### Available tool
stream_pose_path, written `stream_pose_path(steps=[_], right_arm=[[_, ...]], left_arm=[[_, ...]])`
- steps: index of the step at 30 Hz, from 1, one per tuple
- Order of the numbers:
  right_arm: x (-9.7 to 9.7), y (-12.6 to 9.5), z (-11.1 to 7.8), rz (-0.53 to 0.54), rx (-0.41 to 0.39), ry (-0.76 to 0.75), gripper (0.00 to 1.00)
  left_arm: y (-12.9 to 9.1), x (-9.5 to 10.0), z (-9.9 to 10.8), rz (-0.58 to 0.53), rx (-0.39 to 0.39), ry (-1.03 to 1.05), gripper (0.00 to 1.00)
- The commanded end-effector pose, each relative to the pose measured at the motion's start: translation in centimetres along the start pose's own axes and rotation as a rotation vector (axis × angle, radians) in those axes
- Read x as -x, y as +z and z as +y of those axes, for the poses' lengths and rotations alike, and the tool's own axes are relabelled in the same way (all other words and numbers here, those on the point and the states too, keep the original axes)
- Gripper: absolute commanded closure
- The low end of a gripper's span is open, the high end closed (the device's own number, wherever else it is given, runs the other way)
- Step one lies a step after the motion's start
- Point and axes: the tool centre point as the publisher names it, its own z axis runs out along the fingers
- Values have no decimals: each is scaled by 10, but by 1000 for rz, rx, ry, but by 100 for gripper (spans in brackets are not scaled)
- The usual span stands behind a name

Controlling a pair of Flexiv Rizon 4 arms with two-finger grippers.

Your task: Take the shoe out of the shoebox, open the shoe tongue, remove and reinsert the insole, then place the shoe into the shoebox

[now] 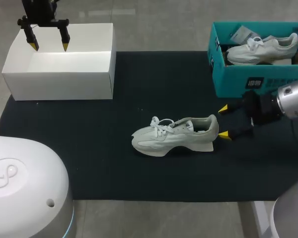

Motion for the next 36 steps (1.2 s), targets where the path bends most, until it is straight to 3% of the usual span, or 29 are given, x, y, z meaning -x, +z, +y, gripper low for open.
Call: stream_pose_path(steps=[1, 7, 13, 31, 32, 33, 34, 36], right_arm=[[2, 22, -4, -3, 15, -2, 0], [0, 38, -1, 8, 36, -4, 0], [-3, 52, -9, 43, 45, -2, 0], [-9, 75, -8, 96, 55, 6, 0], [-9, 75, -8, 100, 52, 6, 36], [-10, 76, -8, 103, 49, 6, 85], [-10, 77, -8, 111, 46, 6, 100], [-12, 78, -9, 120, 38, 8, 100]], left_arm=[[0, 0, 0, 0, 0, 0, 0], [0, 0, 0, 0, 0, 0, 0], [0, 0, 0, 0, 0, 0, 0], [0, 0, 0, 0, 0, 0, 0], [0, 0, 0, 0, 0, 0, 0], [0, 0, 0, 0, 0, 0, 0], [0, 0, 0, 0, 0, 0, 0], [0, 0, 0, 0, 0, 0, 0]])
